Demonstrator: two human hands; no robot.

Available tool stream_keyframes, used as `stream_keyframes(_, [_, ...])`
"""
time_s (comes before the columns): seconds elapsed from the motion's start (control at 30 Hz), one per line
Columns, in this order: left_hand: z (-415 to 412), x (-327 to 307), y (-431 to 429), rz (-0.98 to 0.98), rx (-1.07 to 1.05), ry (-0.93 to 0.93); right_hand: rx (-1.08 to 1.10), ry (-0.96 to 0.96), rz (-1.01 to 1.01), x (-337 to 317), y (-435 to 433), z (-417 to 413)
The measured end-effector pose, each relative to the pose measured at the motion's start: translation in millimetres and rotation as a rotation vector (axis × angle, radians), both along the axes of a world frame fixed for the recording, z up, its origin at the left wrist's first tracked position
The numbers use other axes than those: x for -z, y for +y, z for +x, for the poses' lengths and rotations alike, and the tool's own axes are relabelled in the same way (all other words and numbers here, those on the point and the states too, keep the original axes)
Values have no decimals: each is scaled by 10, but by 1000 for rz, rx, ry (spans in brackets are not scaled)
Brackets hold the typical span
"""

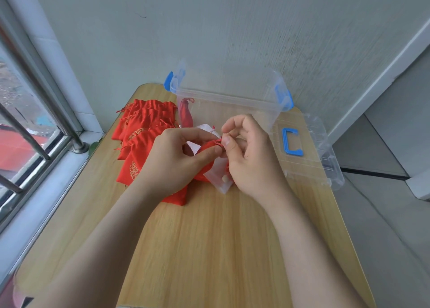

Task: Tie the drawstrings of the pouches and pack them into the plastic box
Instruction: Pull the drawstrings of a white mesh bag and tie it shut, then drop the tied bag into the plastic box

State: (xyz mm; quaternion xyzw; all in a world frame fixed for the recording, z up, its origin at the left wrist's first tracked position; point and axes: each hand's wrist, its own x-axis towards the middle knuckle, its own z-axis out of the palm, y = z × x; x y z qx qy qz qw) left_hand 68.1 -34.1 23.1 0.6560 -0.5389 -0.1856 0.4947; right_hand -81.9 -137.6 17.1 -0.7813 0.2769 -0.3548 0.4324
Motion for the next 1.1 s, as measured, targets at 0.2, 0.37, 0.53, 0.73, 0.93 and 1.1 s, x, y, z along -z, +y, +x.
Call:
stream_keyframes(0.2, [-17,-7,-20,-44,-48,92,27,-105,101,16,14,43])
stream_keyframes(0.37, [-28,19,-41,-67,-55,237,-5,-152,260,-30,28,38])
stream_keyframes(0.53, [-107,-26,-72,-70,-60,519,-71,37,167,-26,120,46])
stream_keyframes(0.73, [3,149,-169,-45,-459,225,311,-80,-50,-19,113,208])
stream_keyframes(0.93, [4,299,-172,-10,-457,-29,384,-260,164,-313,-168,610])
stream_keyframes(1.1, [39,384,-225,17,-408,-90,572,-127,-115,-441,-504,1063])
